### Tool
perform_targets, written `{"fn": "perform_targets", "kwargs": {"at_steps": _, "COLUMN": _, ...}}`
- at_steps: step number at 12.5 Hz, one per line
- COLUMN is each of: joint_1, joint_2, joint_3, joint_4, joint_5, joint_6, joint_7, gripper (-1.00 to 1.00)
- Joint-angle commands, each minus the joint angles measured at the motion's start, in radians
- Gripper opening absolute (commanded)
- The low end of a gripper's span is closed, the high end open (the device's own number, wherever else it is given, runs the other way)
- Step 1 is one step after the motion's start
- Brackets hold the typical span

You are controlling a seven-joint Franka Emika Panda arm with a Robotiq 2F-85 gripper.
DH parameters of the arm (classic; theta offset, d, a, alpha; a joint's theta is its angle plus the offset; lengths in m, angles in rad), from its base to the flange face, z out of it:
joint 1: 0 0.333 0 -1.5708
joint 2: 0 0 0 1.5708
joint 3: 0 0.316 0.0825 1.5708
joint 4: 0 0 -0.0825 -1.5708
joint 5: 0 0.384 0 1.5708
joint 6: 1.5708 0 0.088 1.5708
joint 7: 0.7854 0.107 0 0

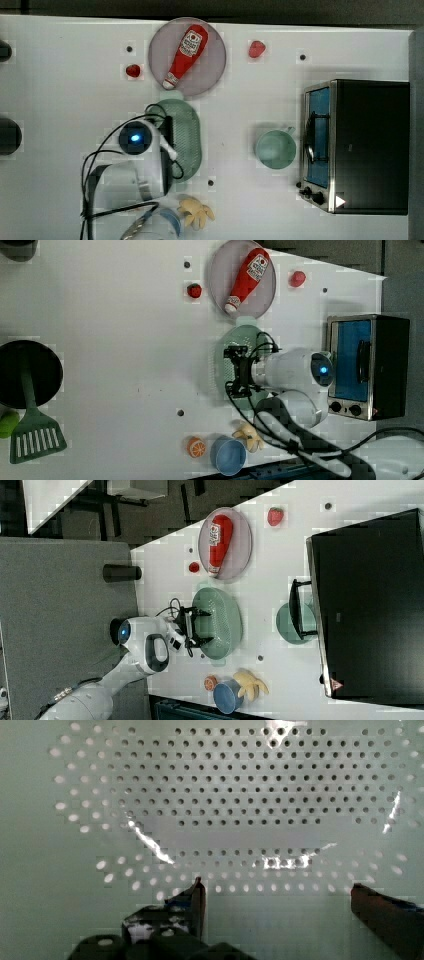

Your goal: Drag strainer right to left.

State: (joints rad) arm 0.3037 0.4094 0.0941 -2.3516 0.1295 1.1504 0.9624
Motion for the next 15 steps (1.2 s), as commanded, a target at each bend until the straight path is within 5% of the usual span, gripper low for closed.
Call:
{"fn": "perform_targets", "kwargs": {"at_steps": 1, "joint_1": 0.06, "joint_2": 0.023, "joint_3": 0.0, "joint_4": 0.05, "joint_5": 0.005, "joint_6": -0.016, "joint_7": 0.137, "gripper": 1.0}}
{"fn": "perform_targets", "kwargs": {"at_steps": 15, "joint_1": 0.23, "joint_2": 0.188, "joint_3": 0.001, "joint_4": 0.353, "joint_5": 0.102, "joint_6": -0.111, "joint_7": 0.267, "gripper": 1.0}}
